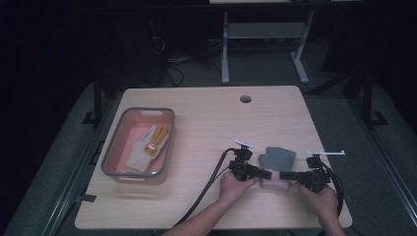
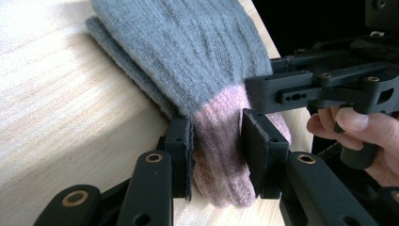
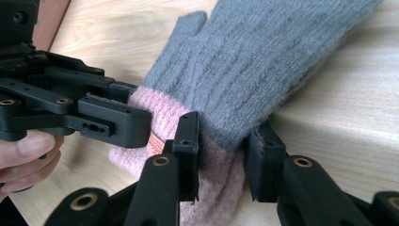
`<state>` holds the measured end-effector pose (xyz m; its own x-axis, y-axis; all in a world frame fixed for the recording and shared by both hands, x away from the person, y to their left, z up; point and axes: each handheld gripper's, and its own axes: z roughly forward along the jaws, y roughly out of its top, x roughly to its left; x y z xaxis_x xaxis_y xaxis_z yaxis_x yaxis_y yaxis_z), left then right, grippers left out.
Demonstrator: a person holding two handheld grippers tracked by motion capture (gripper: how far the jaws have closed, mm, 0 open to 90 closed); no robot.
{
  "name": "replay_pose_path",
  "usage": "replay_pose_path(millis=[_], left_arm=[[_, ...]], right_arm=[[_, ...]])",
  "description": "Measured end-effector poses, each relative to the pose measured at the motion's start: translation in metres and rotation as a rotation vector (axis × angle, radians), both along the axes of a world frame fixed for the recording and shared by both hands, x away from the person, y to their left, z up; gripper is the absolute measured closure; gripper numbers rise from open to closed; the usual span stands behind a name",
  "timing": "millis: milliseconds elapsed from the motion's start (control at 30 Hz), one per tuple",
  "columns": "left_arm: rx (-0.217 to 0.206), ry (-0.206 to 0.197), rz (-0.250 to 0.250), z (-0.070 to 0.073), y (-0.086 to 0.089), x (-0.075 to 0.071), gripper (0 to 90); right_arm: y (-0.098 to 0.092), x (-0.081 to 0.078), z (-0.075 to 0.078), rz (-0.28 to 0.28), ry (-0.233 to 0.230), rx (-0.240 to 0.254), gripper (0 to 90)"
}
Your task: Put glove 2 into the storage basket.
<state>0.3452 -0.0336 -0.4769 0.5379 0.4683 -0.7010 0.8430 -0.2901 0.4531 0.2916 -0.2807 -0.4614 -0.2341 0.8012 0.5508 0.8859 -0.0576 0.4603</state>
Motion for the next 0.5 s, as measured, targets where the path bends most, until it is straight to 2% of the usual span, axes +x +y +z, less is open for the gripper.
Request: replay_pose_path(millis=[33,167,267,500], left_arm=[[0.000,0.014,0.003,0.000,0.001,0.000,64.8],[-0.012,0.019,-0.006,0.000,0.004,0.000,63.2],[-0.009,0.006,-0.014,0.003,0.008,0.000,63.0],[-0.038,-0.017,0.003,0.010,0.019,0.000,63.0]], right_arm=[[0.001,0.000,0.001,0.001,-0.003,-0.005,68.9],[0.003,0.000,0.006,0.011,-0.007,-0.012,69.1],[0.006,0.000,0.007,0.019,-0.011,-0.015,69.2],[0.014,0.003,0.015,0.034,-0.036,-0.008,69.1]])
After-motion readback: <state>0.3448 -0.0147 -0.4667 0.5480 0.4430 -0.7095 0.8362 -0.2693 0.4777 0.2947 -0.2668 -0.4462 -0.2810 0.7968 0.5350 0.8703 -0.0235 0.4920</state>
